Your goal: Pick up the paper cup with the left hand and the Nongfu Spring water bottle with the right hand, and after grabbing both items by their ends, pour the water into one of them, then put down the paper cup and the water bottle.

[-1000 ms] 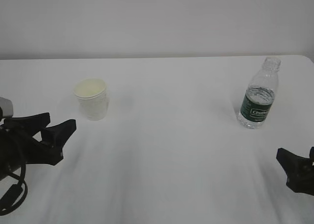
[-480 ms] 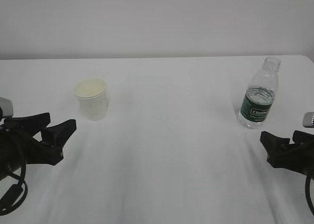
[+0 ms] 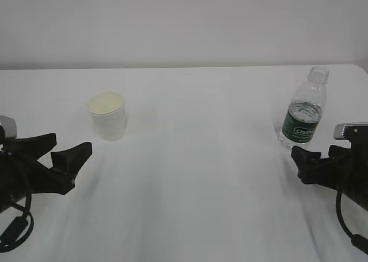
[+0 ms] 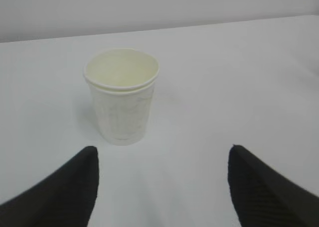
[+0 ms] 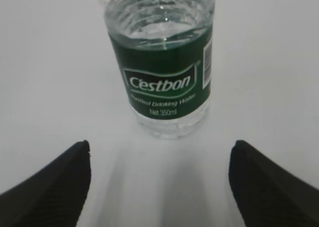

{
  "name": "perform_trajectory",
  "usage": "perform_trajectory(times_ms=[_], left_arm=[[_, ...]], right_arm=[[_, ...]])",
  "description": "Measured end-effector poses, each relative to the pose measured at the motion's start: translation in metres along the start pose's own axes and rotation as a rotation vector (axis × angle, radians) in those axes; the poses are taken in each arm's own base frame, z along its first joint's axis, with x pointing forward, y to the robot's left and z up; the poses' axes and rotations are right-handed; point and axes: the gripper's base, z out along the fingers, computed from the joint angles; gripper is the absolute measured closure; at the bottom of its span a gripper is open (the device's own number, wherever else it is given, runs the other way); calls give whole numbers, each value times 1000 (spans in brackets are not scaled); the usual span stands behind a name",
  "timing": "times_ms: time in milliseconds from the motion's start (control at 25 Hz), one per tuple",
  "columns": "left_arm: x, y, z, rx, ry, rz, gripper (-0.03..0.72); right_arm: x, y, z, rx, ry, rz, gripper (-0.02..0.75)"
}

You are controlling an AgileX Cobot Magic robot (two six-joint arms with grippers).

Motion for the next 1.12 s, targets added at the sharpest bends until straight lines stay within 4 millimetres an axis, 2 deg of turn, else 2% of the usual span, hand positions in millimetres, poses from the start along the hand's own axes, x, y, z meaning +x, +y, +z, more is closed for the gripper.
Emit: perform_trajectory(times_ms=[360,640,1120], left_arm=[[24,3,6,-10,101,-2,98],[25,3,6,-10,108,-2,98],[25,3,6,-10,108,-2,99]], right_arm=[[-8,-1,22,-3,-47,-2,76],[-4,-2,39,-4,-44,22,76],[-32,-6,64,37,-170,53,76]])
